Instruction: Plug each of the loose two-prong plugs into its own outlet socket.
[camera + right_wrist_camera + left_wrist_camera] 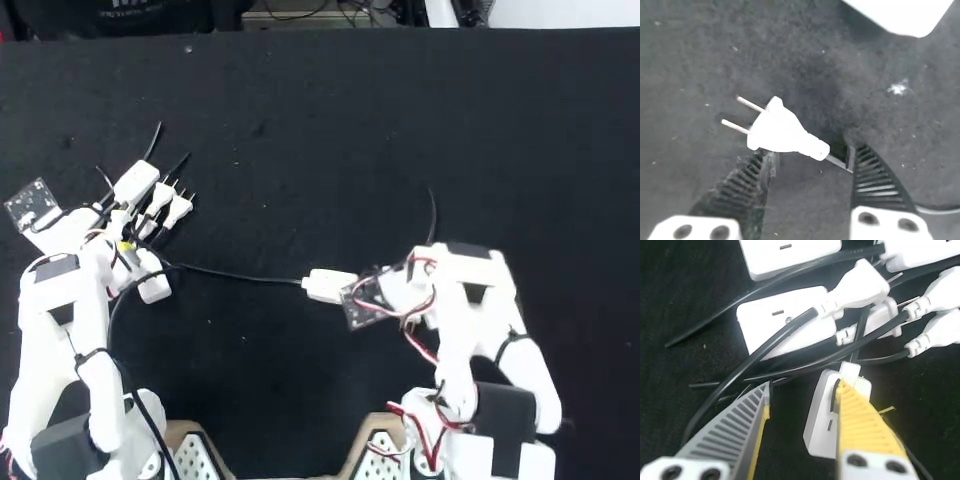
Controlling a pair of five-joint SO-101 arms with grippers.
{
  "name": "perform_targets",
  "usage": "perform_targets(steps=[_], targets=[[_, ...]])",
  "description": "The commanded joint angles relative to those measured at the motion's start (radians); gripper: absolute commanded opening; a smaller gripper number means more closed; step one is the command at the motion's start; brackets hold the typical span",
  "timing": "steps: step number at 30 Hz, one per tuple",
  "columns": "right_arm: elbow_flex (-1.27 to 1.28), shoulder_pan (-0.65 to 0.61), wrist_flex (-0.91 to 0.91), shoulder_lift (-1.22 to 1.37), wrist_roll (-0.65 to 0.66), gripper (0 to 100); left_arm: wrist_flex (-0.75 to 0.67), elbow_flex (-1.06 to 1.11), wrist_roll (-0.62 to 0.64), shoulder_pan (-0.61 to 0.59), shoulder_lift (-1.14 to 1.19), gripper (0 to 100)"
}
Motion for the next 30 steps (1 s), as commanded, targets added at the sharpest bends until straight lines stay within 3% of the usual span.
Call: perform_targets(steps=[1,4,9,14,17,21,26,30], targets=[[0.041,-0.009,-0.109,-0.041,-0.058,14.8,-0.035,-0.004,-0.009,0.008,-0.017,21],[0.013,-0.018,-0.129,-0.041,-0.199,0.6,-0.038,-0.004,-0.009,0.008,-0.017,21],[-0.082,-0.009,-0.083,-0.048,-0.474,1.0,-0.038,-0.004,-0.009,0.008,-0.017,21],[-0.114,-0.017,0.091,-0.127,-0.985,1.0,-0.038,-0.004,-0.009,0.01,-0.017,21],[-0.113,-0.017,0.195,-0.166,-1.195,1.1,-0.038,-0.004,-0.009,0.012,-0.017,21],[-0.12,-0.064,0.221,-0.188,-1.2,3.7,-0.032,-0.004,-0.009,0.01,-0.017,21],[-0.125,-0.152,0.339,-0.194,-1.191,26.4,-0.032,-0.004,-0.009,0.008,-0.017,21],[-0.194,-0.17,0.325,-0.186,-1.336,22.5,-0.032,-0.004,-0.009,0.008,-0.017,21]])
